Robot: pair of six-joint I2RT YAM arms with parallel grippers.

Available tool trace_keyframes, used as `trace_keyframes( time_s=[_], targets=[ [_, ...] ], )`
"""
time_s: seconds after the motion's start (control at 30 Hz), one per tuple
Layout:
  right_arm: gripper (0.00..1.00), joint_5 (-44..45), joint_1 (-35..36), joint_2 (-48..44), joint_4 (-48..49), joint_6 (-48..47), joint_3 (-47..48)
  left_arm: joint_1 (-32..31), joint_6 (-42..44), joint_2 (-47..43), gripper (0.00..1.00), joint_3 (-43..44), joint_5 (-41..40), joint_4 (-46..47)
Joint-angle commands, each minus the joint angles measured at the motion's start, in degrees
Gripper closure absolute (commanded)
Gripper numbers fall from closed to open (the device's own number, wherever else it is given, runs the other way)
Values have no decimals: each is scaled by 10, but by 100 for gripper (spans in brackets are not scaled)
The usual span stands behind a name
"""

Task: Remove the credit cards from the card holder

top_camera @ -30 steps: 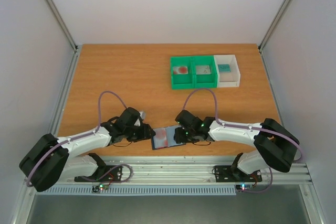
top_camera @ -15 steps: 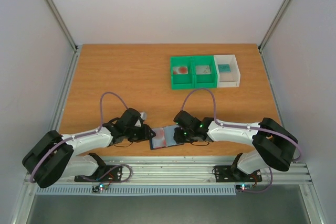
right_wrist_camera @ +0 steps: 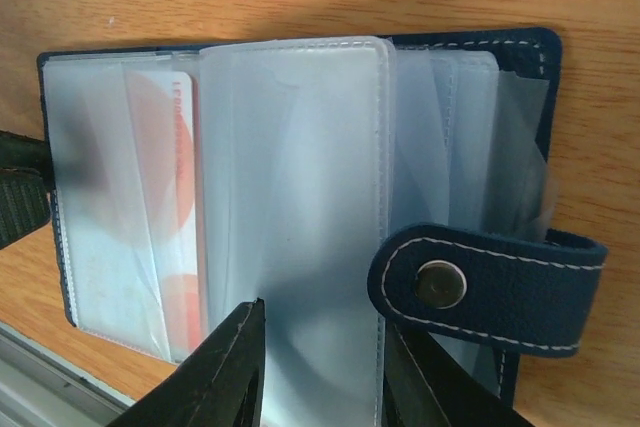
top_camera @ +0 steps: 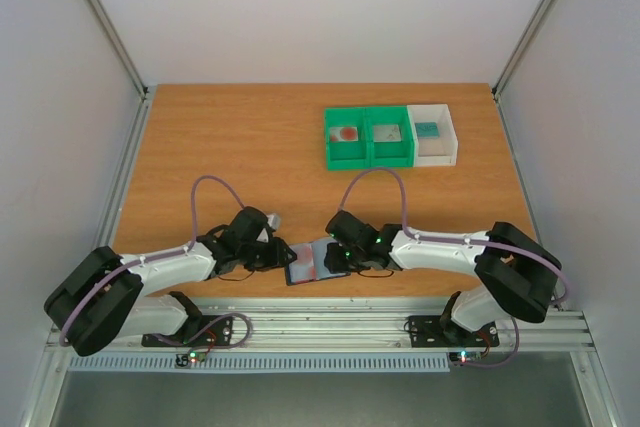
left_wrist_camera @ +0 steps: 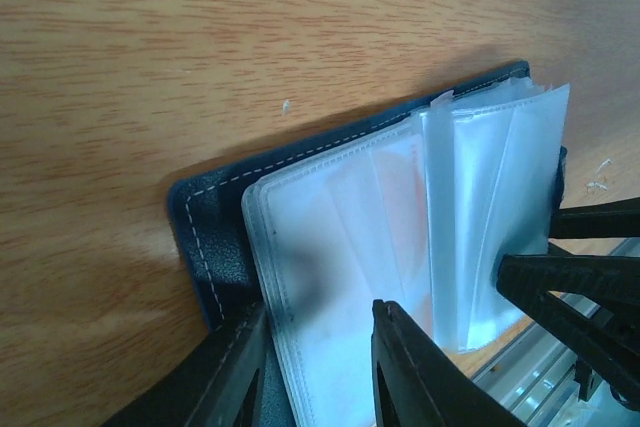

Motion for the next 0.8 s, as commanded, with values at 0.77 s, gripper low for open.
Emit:
trace_keyframes(
  time_s=[0.77],
  targets=[
    [65, 47, 20, 14, -16, 16, 17, -2, 14, -12, 70, 4, -13, -3]
  ],
)
